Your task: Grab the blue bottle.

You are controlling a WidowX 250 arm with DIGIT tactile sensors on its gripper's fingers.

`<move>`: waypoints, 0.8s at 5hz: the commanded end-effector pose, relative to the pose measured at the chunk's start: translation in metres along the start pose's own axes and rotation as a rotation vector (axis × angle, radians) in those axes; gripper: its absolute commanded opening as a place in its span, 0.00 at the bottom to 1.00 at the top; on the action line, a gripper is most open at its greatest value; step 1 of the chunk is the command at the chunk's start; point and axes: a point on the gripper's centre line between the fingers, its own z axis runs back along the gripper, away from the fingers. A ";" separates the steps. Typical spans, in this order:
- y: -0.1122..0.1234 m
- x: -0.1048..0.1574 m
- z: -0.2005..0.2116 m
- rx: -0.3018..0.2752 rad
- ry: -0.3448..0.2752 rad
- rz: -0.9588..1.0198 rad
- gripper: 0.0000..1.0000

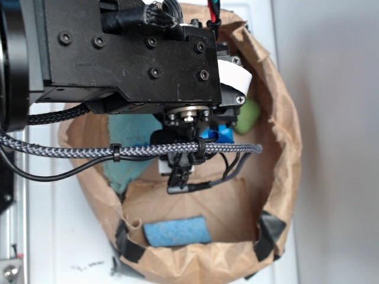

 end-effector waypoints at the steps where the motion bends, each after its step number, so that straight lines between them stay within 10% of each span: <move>1: 0.006 0.006 0.010 0.007 -0.036 0.011 1.00; 4: -0.030 0.020 -0.065 0.046 -0.067 0.001 1.00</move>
